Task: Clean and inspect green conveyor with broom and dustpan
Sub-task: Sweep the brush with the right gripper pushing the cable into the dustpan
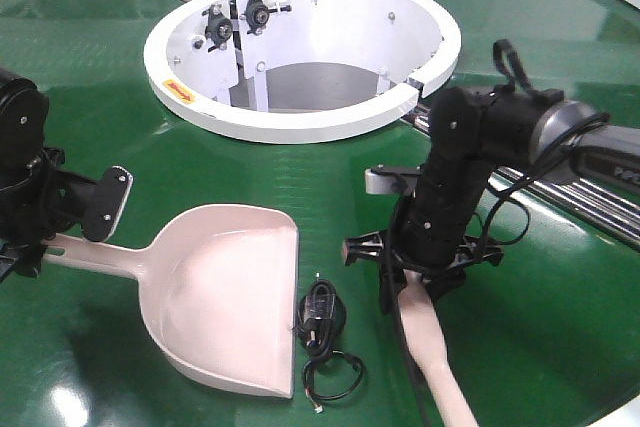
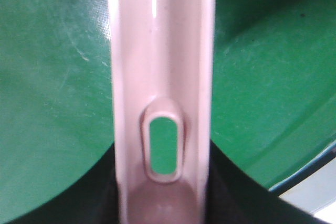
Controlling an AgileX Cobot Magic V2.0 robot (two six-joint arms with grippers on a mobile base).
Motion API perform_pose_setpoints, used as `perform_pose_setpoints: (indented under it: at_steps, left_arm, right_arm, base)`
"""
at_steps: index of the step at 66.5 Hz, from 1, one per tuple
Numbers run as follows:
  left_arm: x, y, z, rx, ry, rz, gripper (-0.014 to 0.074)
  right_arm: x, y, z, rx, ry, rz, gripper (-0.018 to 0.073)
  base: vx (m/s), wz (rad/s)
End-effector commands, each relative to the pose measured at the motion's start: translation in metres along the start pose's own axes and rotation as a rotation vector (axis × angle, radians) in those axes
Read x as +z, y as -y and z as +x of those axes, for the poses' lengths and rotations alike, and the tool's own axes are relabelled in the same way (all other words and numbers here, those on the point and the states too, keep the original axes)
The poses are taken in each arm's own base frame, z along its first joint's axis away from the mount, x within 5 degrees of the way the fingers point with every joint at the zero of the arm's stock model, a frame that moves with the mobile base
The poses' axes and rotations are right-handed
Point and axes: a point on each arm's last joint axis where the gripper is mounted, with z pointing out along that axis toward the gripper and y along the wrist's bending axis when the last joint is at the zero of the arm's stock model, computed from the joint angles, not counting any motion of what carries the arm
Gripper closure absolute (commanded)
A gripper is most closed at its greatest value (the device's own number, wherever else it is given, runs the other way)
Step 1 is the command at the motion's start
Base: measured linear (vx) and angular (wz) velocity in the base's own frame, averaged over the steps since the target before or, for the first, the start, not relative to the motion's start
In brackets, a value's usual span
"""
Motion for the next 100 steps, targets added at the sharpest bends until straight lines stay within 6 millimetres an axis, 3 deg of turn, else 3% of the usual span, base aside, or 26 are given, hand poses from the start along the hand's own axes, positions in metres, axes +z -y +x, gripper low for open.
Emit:
perform_pose_setpoints:
  at_steps: [1, 23, 36, 76, 100]
  left_arm:
    - [-0.018, 0.0, 0.0, 0.003, 0.018, -0.054, 0.0619]
    - [-0.018, 0.0, 0.0, 0.003, 0.018, -0.054, 0.0619]
    - [-0.018, 0.0, 0.0, 0.003, 0.018, -0.054, 0.0619]
    - [-0.018, 0.001, 0.0, 0.003, 0.018, -0.053, 0.0619]
    - [-0.018, 0.001, 0.0, 0.003, 0.018, -0.053, 0.0619]
  right_arm:
    - [-0.015, -0.009, 0.008, -0.021, -0.017, -0.002, 0.0564]
    - [0.018, -0.035, 0.008, -0.046, -0.111, -0.039, 0.0564]
    - [0.025, -0.056, 0.005, -0.063, -0.101, -0.1, 0.0564]
    - [0.004, -0.125, -0.039, -0.146, -0.008, -0.304, 0.0564]
    - [-0.023, -0.136, -0.041, -0.179, 0.077, -0.337, 0.0564]
  base:
    - [0.0, 0.0]
    - [0.0, 0.0]
    - [0.0, 0.0]
    - [0.0, 0.0]
    - [0.0, 0.0]
